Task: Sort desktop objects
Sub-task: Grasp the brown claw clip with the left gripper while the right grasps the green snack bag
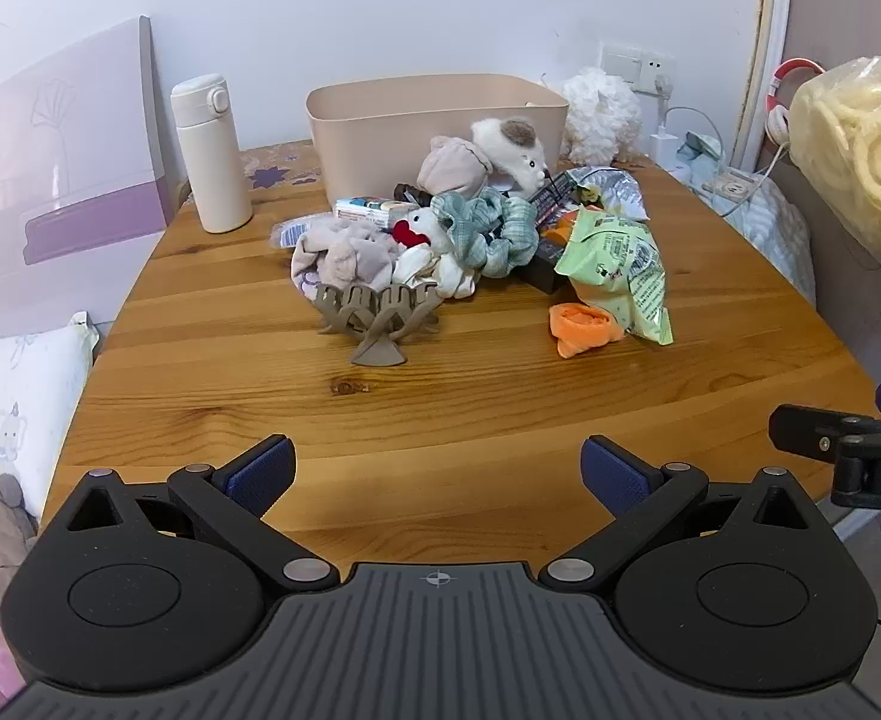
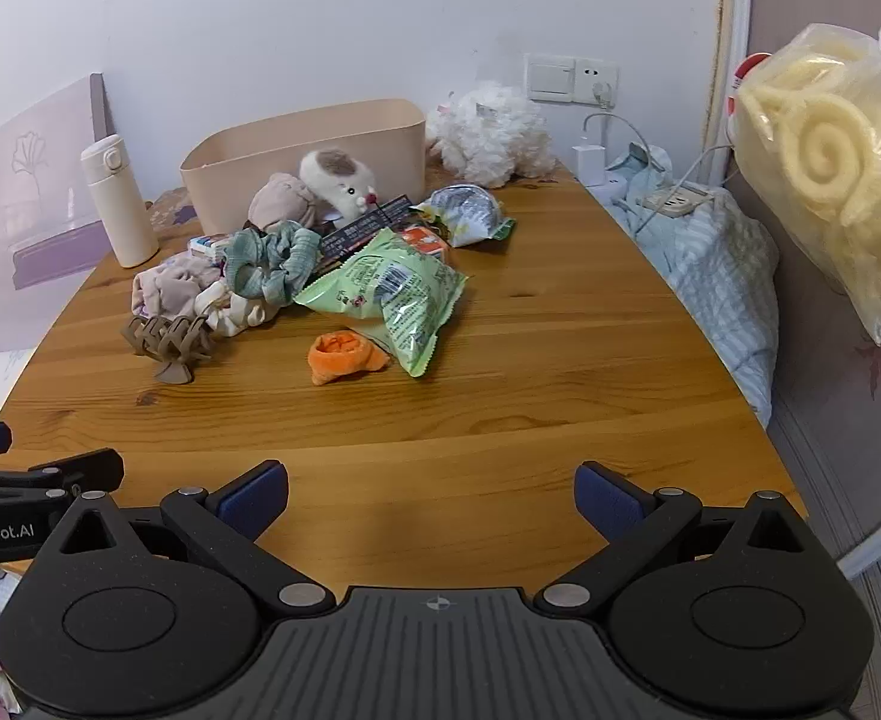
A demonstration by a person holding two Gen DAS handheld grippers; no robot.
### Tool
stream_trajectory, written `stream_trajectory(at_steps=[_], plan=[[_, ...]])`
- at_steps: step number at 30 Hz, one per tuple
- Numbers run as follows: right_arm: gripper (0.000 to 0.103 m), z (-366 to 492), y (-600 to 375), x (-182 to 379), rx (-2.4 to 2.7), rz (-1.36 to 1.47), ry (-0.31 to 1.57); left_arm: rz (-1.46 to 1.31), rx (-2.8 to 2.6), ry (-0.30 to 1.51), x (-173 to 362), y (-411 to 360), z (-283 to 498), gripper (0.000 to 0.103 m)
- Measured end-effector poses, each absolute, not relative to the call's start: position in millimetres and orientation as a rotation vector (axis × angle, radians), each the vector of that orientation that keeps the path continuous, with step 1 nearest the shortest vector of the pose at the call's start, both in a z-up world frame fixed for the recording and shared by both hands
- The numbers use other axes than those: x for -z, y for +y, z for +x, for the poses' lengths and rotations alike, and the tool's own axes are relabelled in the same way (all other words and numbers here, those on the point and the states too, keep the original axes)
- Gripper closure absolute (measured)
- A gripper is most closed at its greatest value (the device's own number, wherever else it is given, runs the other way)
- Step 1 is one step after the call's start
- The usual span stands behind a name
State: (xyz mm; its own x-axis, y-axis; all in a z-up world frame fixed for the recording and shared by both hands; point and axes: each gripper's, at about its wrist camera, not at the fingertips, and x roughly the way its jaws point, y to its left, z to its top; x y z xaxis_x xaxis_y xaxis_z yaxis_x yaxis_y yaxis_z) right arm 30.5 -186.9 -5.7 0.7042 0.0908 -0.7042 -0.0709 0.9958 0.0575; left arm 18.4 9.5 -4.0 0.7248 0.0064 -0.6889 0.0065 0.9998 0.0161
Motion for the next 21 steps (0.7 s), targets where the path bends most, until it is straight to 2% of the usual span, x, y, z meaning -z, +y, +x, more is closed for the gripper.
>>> stream_trajectory(at_steps=[9, 21], plan=[[0.000, 59.5, -174.0, 1.4, -0.090, -0.030, 0.751, 0.040, -0.009, 0.779, 7.2, 16.1, 46.3, 0.000], [0.000, 119.2, -169.9, 17.3, -0.086, -0.050, 0.800, 0.019, -0.032, 0.828, 26.7, 40.5, 107.6, 0.000]])
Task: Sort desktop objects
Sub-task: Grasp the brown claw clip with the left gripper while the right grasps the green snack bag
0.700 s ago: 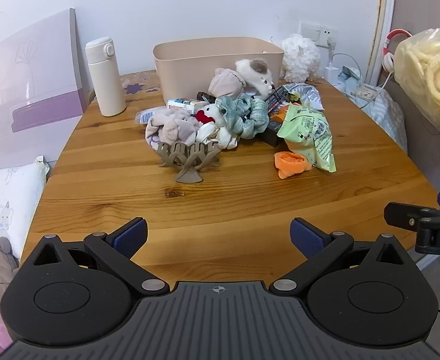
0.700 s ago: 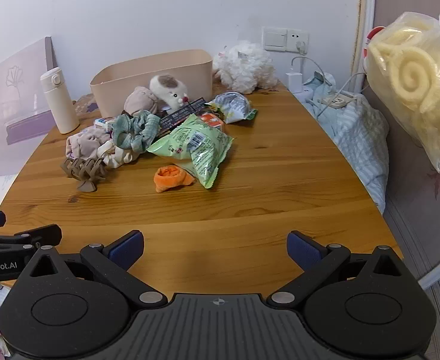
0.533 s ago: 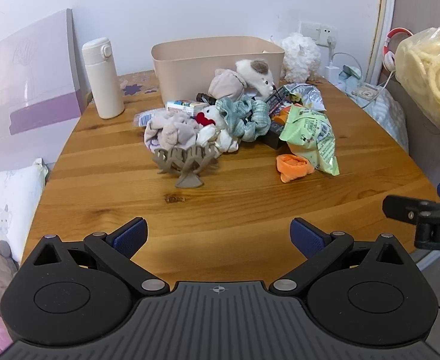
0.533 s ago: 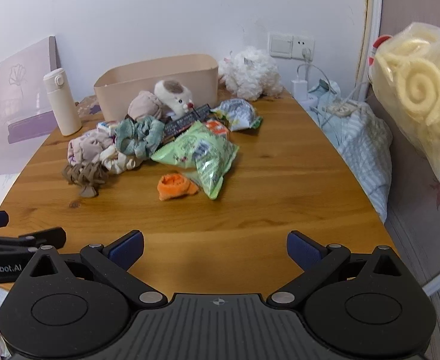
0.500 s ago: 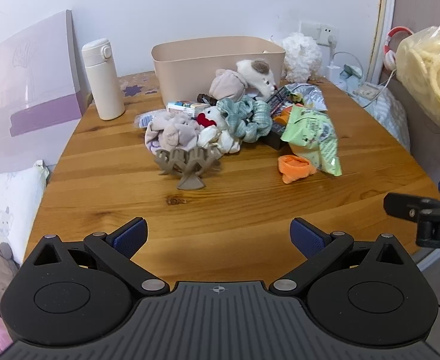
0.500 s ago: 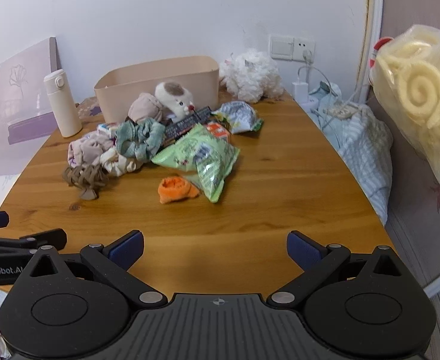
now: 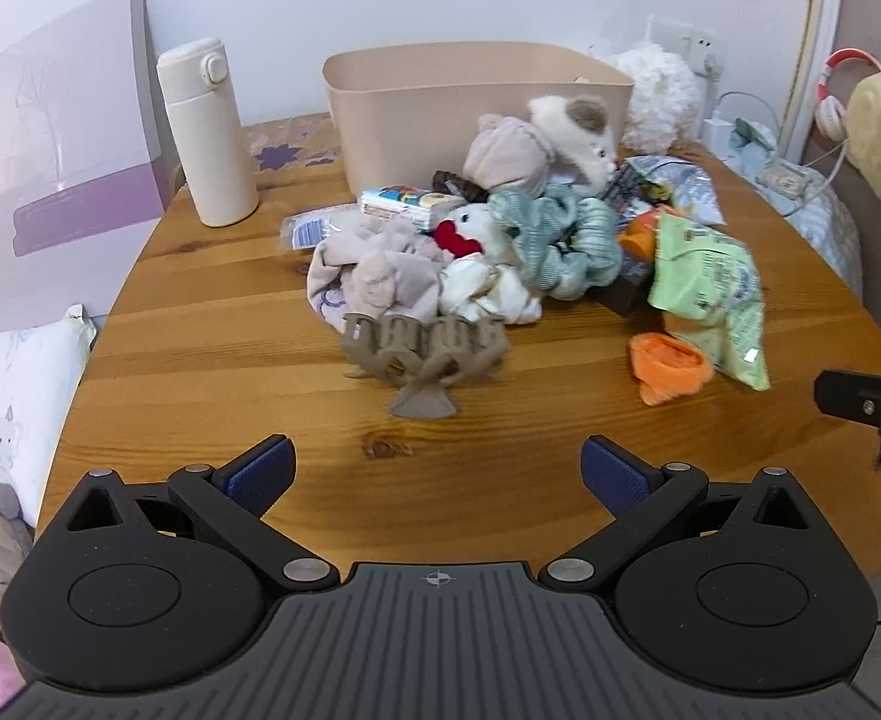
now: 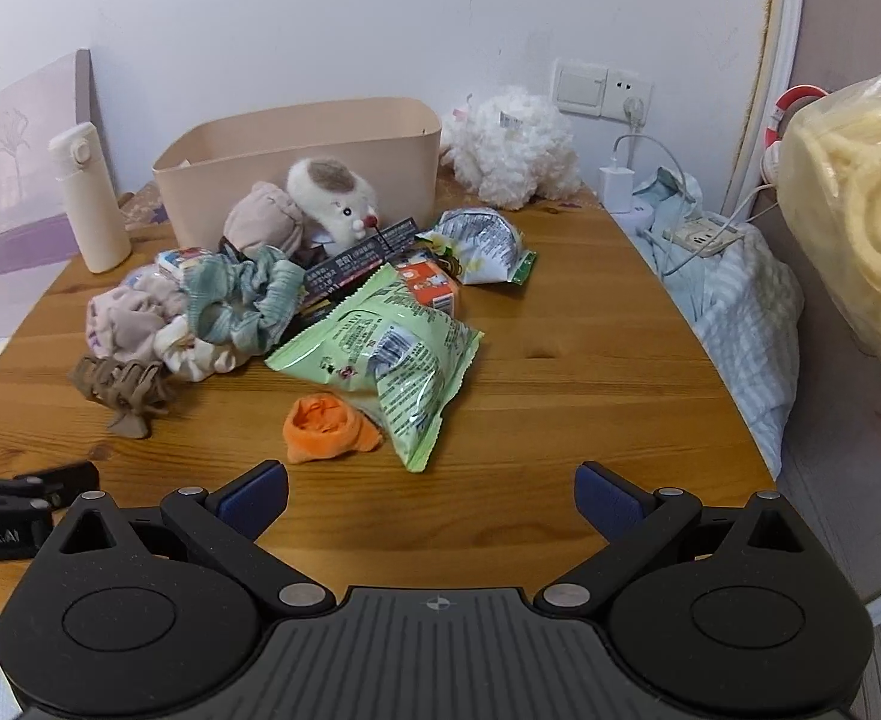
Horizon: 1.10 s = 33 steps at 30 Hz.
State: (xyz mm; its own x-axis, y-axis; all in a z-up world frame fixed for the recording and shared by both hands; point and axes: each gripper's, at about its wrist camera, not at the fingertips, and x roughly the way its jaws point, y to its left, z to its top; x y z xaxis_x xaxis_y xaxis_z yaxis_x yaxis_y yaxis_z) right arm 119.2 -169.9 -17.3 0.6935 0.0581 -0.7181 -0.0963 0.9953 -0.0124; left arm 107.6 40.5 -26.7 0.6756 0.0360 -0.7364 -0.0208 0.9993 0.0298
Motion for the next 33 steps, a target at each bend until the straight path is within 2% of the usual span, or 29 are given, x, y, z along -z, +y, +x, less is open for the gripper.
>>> stream_trajectory(at_steps=[17, 24, 33], plan=[[0.000, 198.6, -169.7, 55.8, -0.187, -0.117, 0.868, -0.001, -0.043, 0.923, 72.1, 69.3, 182.6, 0.000], [0.000, 220.4, -162.3, 65.4, -0.251, -0.262, 0.846, -0.069, -0.030, 0.904, 83.7, 79.2, 192.8, 0.000], [0.000, 251.6, -162.5, 79.8, -0.334, -0.274, 0.834, -0.029, -0.026, 0.845, 94.0, 78.2, 211.6, 0.000]])
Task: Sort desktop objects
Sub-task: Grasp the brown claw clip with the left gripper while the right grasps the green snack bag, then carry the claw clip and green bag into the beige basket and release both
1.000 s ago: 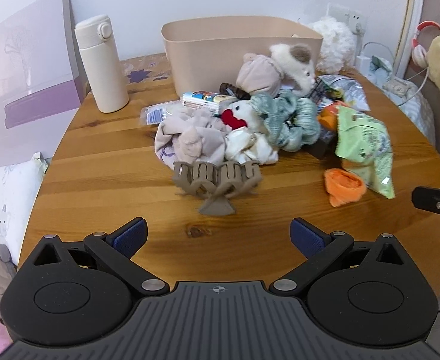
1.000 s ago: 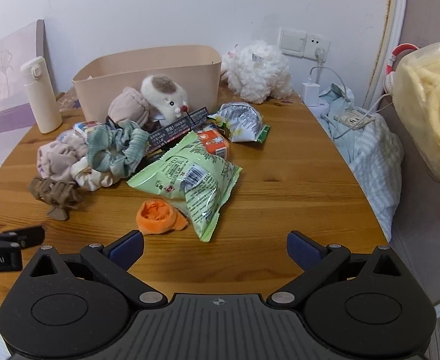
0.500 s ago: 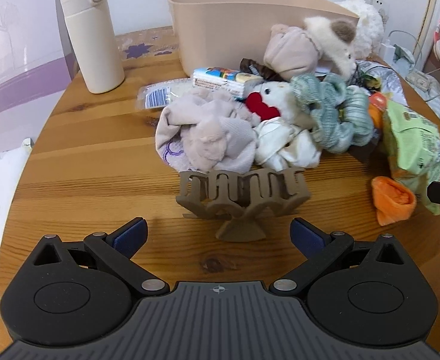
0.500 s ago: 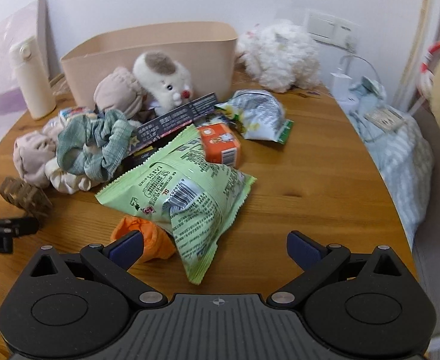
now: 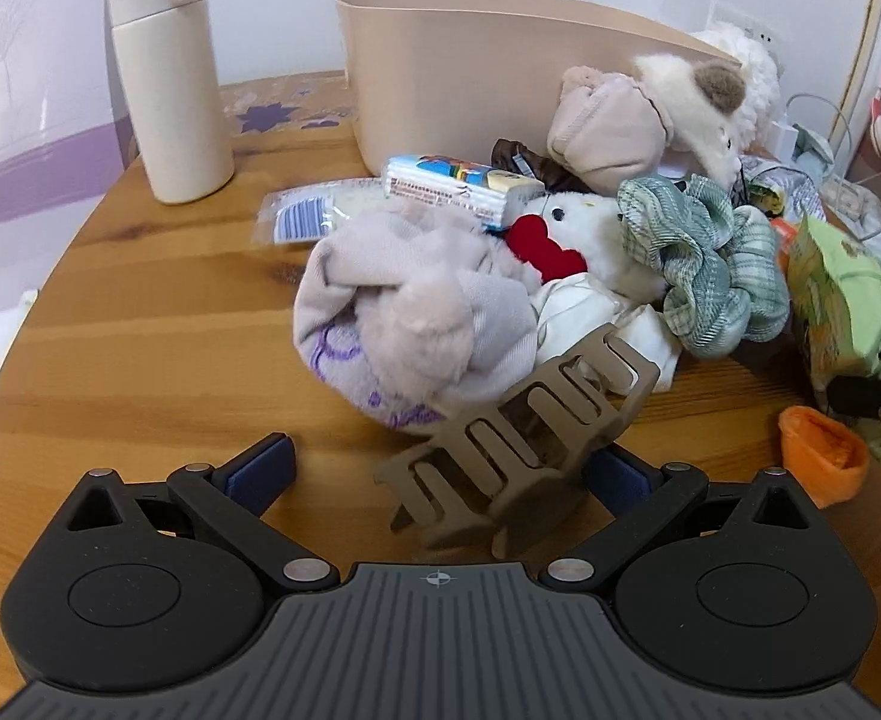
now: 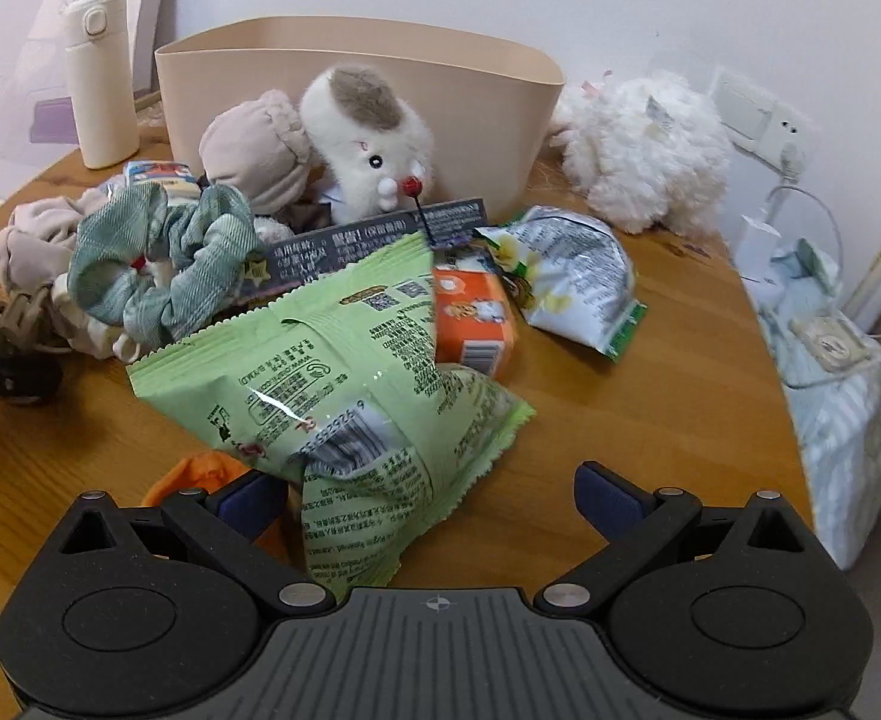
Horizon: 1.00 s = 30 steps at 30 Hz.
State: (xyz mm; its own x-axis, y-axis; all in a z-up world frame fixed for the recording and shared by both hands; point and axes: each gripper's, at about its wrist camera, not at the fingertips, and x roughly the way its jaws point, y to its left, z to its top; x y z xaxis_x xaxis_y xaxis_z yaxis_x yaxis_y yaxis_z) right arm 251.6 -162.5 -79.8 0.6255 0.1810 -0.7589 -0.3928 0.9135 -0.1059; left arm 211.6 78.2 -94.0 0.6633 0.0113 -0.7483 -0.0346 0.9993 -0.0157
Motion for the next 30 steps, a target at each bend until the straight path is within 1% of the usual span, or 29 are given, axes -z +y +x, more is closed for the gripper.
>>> stream_trajectory(at_steps=[9, 10, 11, 12, 13, 14, 16, 18, 21, 24, 25, 28, 30], plan=[[0.000, 277.9, -154.7, 85.2, -0.406, -0.219, 0.817, 0.007, -0.006, 0.810, 96.7, 72.6, 217.9, 0.000], [0.001, 279.7, -153.8, 86.7, -0.411, -0.207, 0.817, 0.007, -0.001, 0.807, 96.6, 72.3, 216.7, 0.001], [0.006, 280.9, -153.8, 87.8, -0.422, -0.187, 0.821, 0.007, 0.007, 0.804, 96.2, 71.7, 214.3, 0.003], [0.009, 281.0, -154.2, 88.2, -0.432, -0.164, 0.818, 0.016, 0.011, 0.797, 95.4, 70.8, 211.6, 0.010], [0.009, 280.6, -154.9, 88.7, -0.431, -0.144, 0.813, 0.017, 0.018, 0.791, 94.2, 70.1, 208.9, 0.018], [0.011, 279.1, -155.9, 88.8, -0.432, -0.132, 0.810, 0.019, 0.027, 0.788, 92.4, 69.6, 205.9, 0.023], [0.012, 276.6, -156.5, 88.9, -0.432, -0.112, 0.806, 0.022, 0.034, 0.788, 89.9, 68.2, 201.0, 0.037], [0.014, 273.1, -156.4, 88.5, -0.434, -0.095, 0.805, 0.019, 0.039, 0.789, 88.9, 67.6, 197.0, 0.043], [0.018, 266.4, -158.4, 85.3, -0.443, -0.074, 0.802, 0.014, 0.056, 0.795, 88.1, 66.7, 190.9, 0.047], [0.021, 259.0, -161.5, 81.4, -0.448, -0.063, 0.799, -0.010, 0.085, 0.796, 85.8, 65.9, 184.1, 0.055], [0.022, 257.5, -162.6, 80.5, -0.448, -0.059, 0.797, -0.021, 0.093, 0.795, 84.5, 66.4, 181.8, 0.064], [0.026, 251.6, -168.2, 76.7, -0.447, -0.035, 0.783, -0.034, 0.113, 0.795, 82.1, 65.1, 175.9, 0.071], [0.029, 248.8, -172.4, 74.5, -0.443, -0.018, 0.778, -0.028, 0.112, 0.793, 81.7, 62.9, 172.1, 0.072]])
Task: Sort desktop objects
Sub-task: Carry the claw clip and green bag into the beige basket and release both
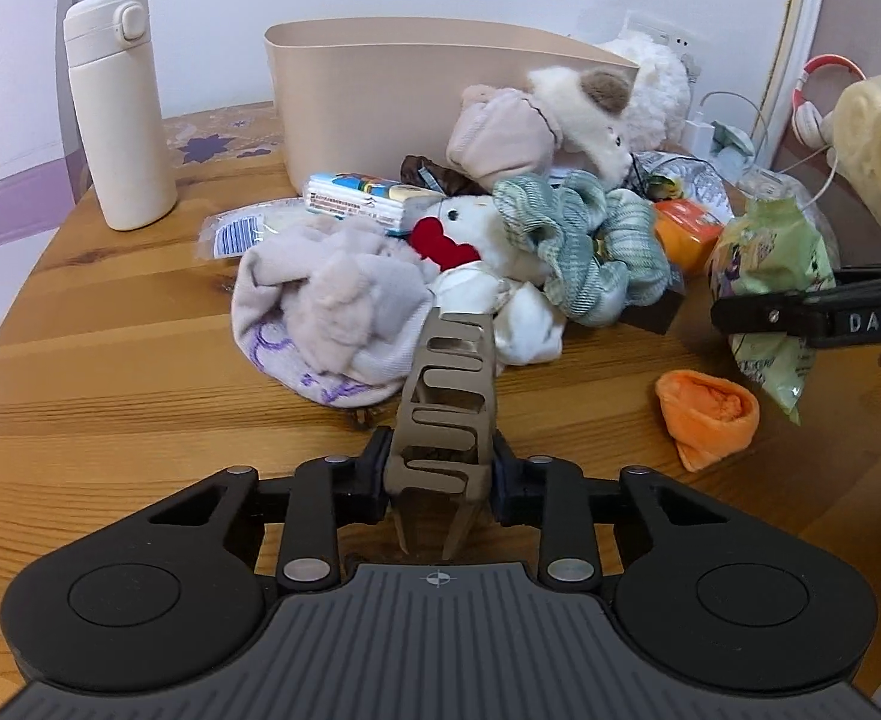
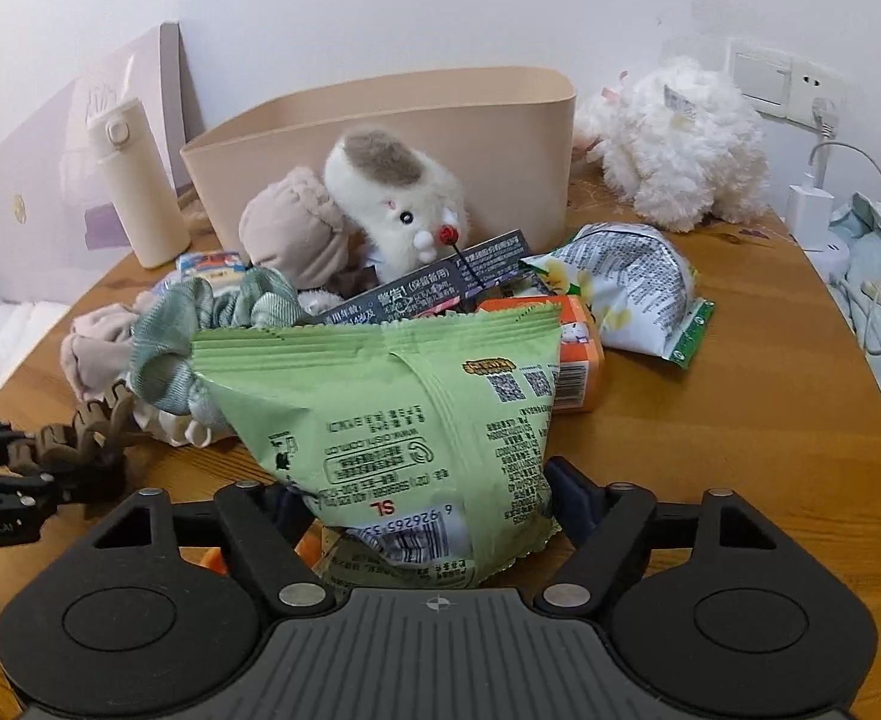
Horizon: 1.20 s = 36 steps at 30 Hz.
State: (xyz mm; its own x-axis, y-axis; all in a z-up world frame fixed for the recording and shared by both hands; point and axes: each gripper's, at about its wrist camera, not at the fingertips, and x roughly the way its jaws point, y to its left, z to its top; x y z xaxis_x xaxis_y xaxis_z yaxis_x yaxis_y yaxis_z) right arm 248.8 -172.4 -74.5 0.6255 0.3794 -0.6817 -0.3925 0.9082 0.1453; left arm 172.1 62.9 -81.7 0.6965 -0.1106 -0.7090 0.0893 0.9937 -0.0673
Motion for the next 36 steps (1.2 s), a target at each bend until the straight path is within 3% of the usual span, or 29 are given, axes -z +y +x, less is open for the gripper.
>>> stream_trajectory(at_steps=[9, 22, 36], plan=[[0.032, 229.1, -186.1, 51.8, -0.415, -0.002, 0.719, -0.072, 0.158, 0.774, 69.7, 58.1, 159.9, 0.072], [0.032, 239.9, -188.0, -4.7, -0.413, 0.026, 0.592, -0.026, 0.158, 0.600, -15.1, 63.4, 166.0, 0.072], [0.032, 328.4, -159.9, -62.2, -0.399, 0.041, 0.551, -0.004, 0.029, 0.545, -81.7, 74.5, 276.6, 0.072]])
